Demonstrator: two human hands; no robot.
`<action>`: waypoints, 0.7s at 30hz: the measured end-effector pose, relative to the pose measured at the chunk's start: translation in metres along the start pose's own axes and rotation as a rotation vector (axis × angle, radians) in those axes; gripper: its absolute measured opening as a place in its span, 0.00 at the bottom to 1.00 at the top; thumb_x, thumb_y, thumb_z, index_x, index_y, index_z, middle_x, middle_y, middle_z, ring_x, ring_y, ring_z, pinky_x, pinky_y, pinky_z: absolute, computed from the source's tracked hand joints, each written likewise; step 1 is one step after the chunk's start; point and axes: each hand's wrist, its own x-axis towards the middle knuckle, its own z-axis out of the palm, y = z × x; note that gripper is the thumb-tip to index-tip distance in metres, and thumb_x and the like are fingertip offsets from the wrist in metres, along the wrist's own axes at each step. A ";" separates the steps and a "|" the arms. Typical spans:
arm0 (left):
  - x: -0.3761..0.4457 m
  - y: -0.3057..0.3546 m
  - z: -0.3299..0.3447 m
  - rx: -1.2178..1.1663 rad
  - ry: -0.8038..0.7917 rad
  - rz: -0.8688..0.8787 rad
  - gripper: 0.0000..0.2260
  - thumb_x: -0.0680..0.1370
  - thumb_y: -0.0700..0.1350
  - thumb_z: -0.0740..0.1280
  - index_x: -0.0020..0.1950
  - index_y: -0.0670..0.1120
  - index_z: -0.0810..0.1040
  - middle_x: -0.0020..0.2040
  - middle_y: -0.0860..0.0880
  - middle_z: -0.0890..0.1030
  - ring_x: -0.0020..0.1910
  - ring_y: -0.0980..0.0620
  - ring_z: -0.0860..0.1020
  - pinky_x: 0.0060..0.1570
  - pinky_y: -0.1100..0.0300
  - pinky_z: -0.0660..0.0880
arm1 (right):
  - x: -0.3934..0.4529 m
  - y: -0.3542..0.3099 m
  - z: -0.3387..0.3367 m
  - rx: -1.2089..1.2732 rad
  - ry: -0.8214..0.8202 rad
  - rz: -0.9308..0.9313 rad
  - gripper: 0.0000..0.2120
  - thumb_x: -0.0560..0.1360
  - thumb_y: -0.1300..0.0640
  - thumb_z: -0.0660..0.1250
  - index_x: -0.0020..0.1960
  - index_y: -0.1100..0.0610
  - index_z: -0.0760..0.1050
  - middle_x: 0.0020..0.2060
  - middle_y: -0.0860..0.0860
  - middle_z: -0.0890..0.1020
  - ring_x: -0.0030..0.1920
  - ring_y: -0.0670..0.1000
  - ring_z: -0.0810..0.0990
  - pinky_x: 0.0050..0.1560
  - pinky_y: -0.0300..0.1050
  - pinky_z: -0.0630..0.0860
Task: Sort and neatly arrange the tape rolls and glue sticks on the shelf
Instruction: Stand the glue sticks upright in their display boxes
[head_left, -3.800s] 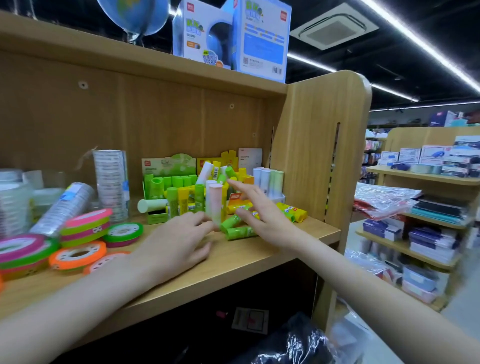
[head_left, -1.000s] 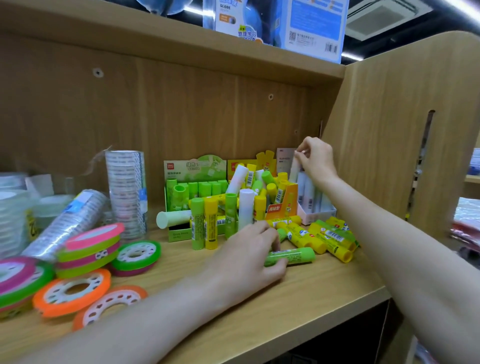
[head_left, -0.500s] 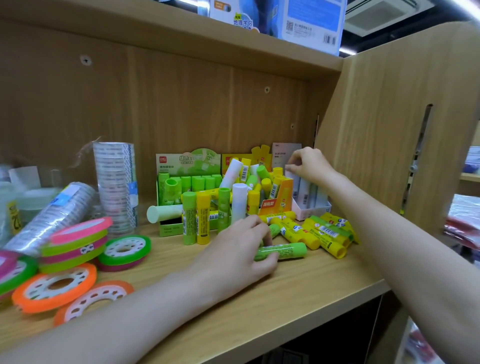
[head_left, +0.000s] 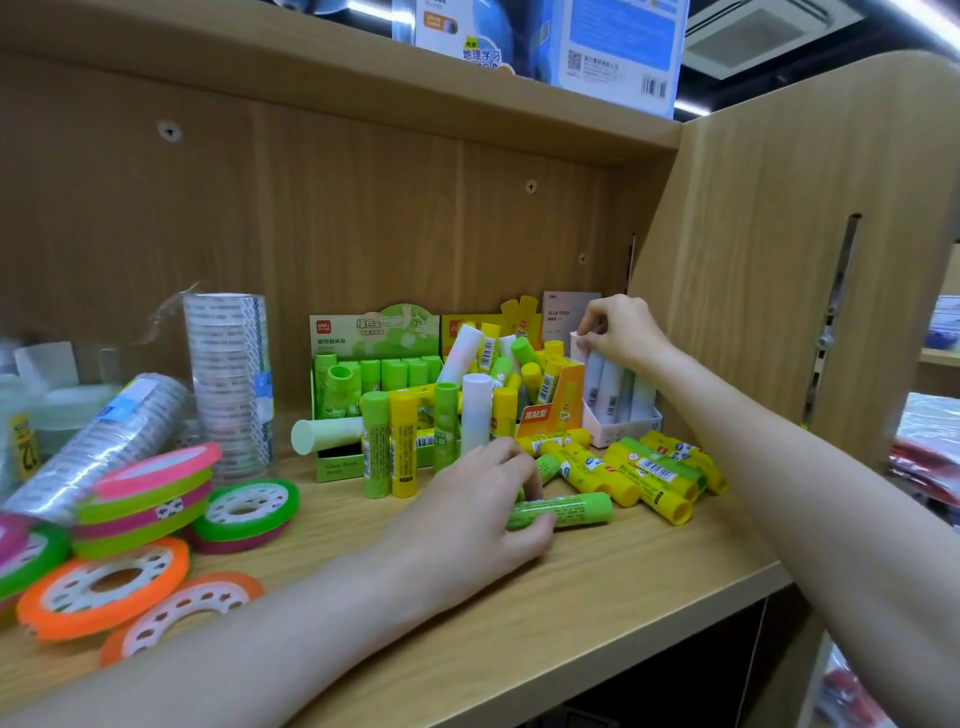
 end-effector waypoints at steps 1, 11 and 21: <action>0.000 0.000 0.000 0.001 0.000 -0.002 0.07 0.77 0.53 0.62 0.49 0.51 0.71 0.55 0.54 0.71 0.57 0.57 0.69 0.58 0.61 0.66 | 0.000 -0.001 0.001 -0.001 -0.012 0.007 0.02 0.74 0.63 0.68 0.42 0.61 0.78 0.43 0.55 0.78 0.45 0.51 0.75 0.45 0.46 0.73; 0.001 0.000 0.001 0.031 0.003 0.003 0.09 0.77 0.53 0.61 0.51 0.49 0.71 0.56 0.54 0.70 0.57 0.57 0.69 0.57 0.63 0.65 | -0.006 -0.002 0.000 -0.258 0.001 0.016 0.07 0.76 0.62 0.61 0.48 0.62 0.78 0.49 0.58 0.81 0.52 0.59 0.77 0.55 0.51 0.70; 0.001 -0.002 0.001 0.019 0.006 0.015 0.07 0.77 0.53 0.61 0.49 0.51 0.70 0.54 0.54 0.71 0.57 0.57 0.69 0.58 0.60 0.67 | 0.001 -0.016 0.001 -0.160 -0.085 0.017 0.04 0.74 0.59 0.68 0.45 0.61 0.77 0.47 0.59 0.80 0.51 0.58 0.77 0.48 0.48 0.73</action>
